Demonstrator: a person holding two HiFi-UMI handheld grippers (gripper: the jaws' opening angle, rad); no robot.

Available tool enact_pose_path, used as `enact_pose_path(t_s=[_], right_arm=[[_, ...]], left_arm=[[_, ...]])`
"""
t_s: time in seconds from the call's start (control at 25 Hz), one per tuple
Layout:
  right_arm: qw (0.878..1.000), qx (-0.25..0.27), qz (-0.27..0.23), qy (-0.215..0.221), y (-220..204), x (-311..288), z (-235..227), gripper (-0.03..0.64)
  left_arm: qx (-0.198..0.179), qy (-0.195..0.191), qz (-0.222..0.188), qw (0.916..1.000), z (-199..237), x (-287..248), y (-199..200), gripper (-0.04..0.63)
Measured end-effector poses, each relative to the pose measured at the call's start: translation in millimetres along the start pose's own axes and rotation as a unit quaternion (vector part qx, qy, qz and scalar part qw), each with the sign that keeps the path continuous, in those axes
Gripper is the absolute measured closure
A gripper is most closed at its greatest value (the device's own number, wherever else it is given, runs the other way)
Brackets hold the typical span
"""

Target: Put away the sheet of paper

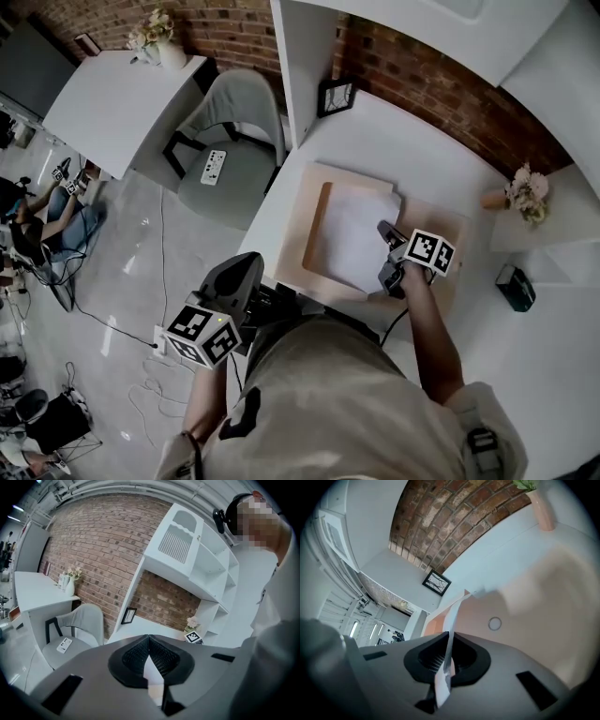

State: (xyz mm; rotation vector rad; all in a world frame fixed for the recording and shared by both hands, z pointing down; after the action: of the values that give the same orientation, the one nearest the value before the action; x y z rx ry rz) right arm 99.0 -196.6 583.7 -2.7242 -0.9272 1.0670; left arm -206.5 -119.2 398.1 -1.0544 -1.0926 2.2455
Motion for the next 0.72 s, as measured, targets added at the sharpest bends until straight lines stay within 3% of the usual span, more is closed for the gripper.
enact_pose_path(t_s=[0.36, 0.72], right_arm=[[0.999, 0.0, -0.014, -0.032, 2, 2, 4, 0.589], [0.999, -0.003, -0.015, -0.037, -1, -4, 16, 0.589]], left_arm=[[0.007, -0.024, -0.008, 0.9997, 31, 2, 11, 0.58], [0.016, -0.029, -0.007, 0.9994, 45, 7, 13, 0.58]])
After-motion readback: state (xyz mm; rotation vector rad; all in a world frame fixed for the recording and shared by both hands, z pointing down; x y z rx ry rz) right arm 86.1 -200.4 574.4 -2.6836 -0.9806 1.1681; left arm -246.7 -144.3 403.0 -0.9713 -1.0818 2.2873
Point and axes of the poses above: the fingertips, and each gripper's own axes: x backward along the fingers, z to its left, y out of its top, the point moved 3 cm from there along x, backward along the fingers, and after that the axes turned 6 degrees about z, right-handed, at the moved point
